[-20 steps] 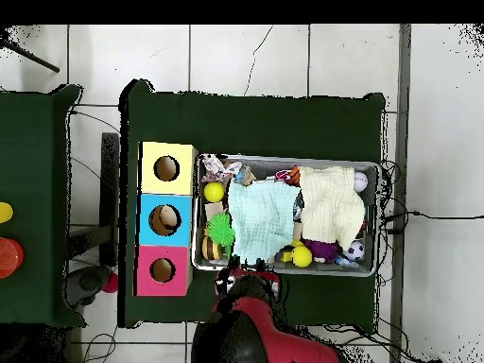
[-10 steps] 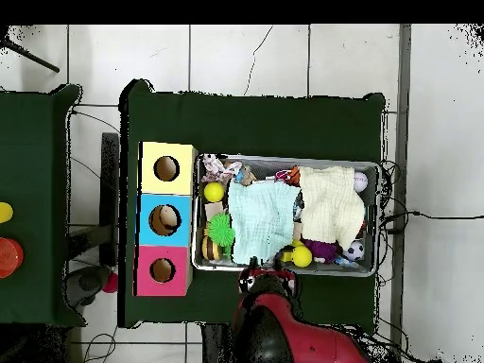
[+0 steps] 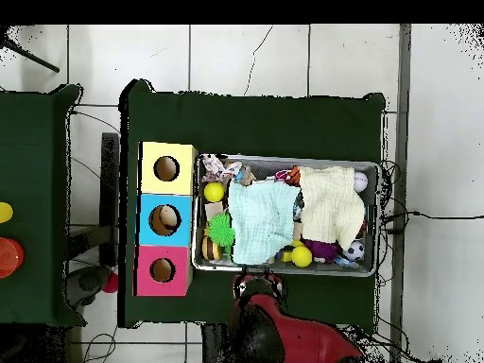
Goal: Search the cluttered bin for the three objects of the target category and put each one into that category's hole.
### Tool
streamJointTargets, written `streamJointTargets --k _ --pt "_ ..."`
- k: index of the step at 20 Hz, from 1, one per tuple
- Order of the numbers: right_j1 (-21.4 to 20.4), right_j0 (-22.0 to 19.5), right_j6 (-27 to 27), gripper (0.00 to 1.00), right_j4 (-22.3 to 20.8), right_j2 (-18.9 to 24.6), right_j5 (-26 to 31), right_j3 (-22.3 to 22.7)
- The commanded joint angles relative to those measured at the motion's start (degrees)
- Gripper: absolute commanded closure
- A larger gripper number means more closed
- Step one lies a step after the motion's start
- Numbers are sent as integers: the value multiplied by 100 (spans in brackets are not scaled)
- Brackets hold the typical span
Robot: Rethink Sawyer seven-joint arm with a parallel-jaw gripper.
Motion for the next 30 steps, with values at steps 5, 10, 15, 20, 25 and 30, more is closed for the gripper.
streamJointTargets --k 5,10,15,20,25,30 --pt "1608 373 929 0 -59 -275 -1386 -867" --pt "1755 176 878 0 -258 -185 -1636 -946" --pt "1782 -24 709 0 -507 -61 -1463 -1148" --pt "1589 -82 433 0 -935 49 -1192 -1370" --pt "1609 -52 606 0 -1001 -17 -1440 -1413" --pt "1420 -45 581 0 -1032 52 -1112 -1458"
